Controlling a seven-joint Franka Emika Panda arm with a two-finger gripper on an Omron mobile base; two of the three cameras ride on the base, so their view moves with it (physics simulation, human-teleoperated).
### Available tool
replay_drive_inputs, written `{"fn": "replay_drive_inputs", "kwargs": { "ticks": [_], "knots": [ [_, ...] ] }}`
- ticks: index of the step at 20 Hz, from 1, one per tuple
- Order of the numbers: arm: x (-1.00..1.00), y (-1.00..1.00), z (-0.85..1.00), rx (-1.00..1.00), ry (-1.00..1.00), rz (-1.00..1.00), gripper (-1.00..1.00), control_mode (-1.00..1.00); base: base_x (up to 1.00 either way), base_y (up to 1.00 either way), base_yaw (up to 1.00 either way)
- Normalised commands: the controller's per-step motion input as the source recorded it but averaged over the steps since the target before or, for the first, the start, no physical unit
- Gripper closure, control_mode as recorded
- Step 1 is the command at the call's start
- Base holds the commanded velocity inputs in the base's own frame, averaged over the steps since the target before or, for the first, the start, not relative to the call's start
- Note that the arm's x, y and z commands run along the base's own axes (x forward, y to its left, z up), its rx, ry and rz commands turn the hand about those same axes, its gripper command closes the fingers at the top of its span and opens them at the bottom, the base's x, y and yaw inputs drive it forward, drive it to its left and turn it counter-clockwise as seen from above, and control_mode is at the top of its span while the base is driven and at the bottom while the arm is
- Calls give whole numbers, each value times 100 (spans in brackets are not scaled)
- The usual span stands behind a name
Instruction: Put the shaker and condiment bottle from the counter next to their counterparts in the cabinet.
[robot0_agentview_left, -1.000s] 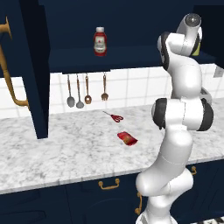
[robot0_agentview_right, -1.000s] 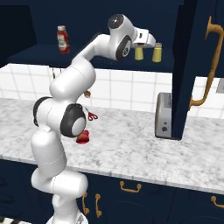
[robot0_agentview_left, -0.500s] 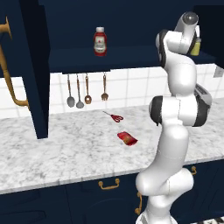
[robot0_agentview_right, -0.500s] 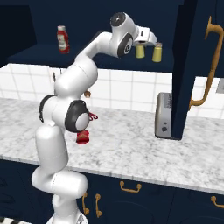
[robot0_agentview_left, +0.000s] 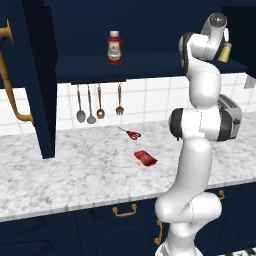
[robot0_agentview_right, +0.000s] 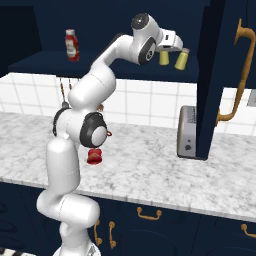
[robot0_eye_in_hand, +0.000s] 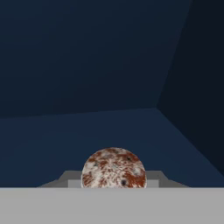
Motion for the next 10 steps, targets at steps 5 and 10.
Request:
{"fn": "replay_drive_inputs", "kwargs": {
  "ticks": [5, 10],
  "knots": [
    [0, 5, 0, -3, 0, 0, -100, -100, 0, 0, 0],
    [0, 0, 0, 0, 0, 0, -100, -100, 0, 0, 0]
  ]
}}
